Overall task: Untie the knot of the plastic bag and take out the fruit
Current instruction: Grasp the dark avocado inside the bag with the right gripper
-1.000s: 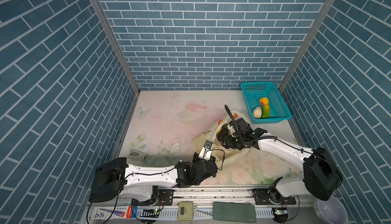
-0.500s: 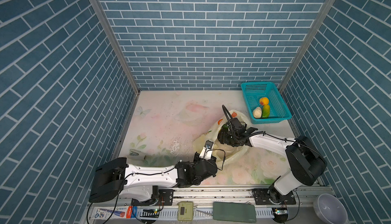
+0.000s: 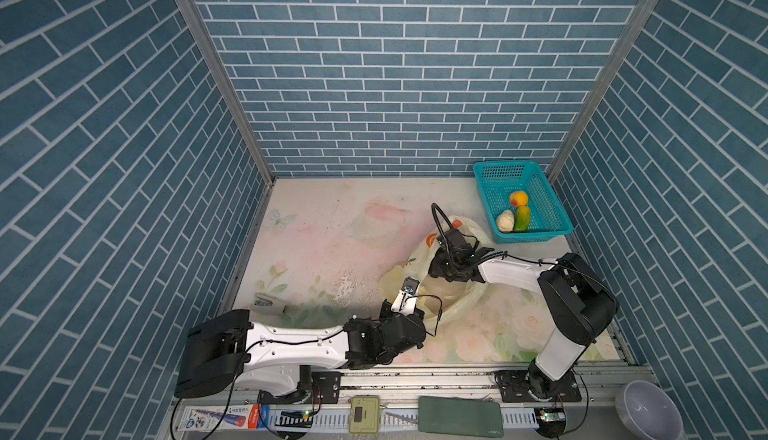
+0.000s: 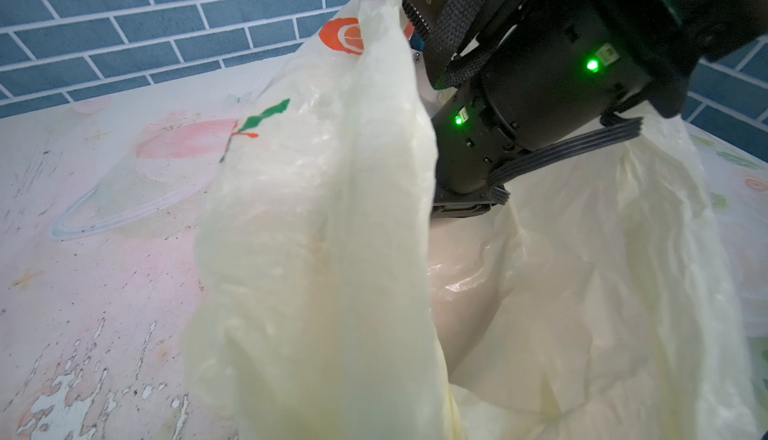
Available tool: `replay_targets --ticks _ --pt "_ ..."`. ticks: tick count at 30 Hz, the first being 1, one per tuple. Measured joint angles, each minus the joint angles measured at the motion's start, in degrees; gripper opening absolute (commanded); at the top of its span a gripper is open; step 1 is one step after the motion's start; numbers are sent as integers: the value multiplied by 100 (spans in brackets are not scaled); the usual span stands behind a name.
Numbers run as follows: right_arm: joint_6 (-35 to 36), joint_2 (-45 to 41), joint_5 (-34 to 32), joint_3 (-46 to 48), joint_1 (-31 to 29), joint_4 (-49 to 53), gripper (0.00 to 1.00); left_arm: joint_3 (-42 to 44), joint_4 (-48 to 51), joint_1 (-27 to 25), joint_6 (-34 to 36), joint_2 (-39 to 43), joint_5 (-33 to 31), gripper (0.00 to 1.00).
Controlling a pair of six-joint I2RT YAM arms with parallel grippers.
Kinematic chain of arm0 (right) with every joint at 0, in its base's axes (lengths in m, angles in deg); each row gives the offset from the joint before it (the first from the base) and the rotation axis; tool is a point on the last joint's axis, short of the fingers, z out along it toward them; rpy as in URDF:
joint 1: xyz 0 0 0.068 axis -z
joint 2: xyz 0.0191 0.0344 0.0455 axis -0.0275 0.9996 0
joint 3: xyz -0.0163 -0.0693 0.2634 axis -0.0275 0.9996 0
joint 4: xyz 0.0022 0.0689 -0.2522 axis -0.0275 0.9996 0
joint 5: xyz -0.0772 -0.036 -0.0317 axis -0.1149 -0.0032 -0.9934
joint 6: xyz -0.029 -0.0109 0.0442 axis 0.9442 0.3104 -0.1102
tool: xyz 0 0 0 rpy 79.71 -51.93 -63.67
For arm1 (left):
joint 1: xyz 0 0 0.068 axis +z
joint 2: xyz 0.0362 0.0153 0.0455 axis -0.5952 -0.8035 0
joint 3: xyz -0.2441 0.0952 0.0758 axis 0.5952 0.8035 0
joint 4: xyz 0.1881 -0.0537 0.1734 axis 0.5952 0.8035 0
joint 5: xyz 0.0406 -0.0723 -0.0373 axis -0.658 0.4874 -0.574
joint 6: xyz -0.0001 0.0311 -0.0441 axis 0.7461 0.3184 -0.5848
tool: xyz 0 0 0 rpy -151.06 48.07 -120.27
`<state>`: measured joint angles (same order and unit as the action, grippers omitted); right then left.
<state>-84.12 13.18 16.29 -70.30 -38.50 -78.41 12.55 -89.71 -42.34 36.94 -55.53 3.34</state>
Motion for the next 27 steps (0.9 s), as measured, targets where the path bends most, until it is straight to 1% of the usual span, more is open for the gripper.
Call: replay_targets --ticks 2,5,10,13,20,27 --pt "-37 2 -2 0 7 -42 48 2 0 0 -2 0 0 0" --pt "-72 0 4 0 11 -68 44 2 0 0 -2 0 0 0" --pt "-63 -225 186 0 11 173 42 7 0 0 -4 0 -11 0" --pt "48 -656 398 0 11 544 42 33 -2 0 -17 0 -33 0" --pt "549 -1862 942 7 11 1639 42 44 -2 0 -31 0 -105 0" --pt "822 -2647 1353 -7 -33 2673 41 44 4 0 -70 0 -129 0"
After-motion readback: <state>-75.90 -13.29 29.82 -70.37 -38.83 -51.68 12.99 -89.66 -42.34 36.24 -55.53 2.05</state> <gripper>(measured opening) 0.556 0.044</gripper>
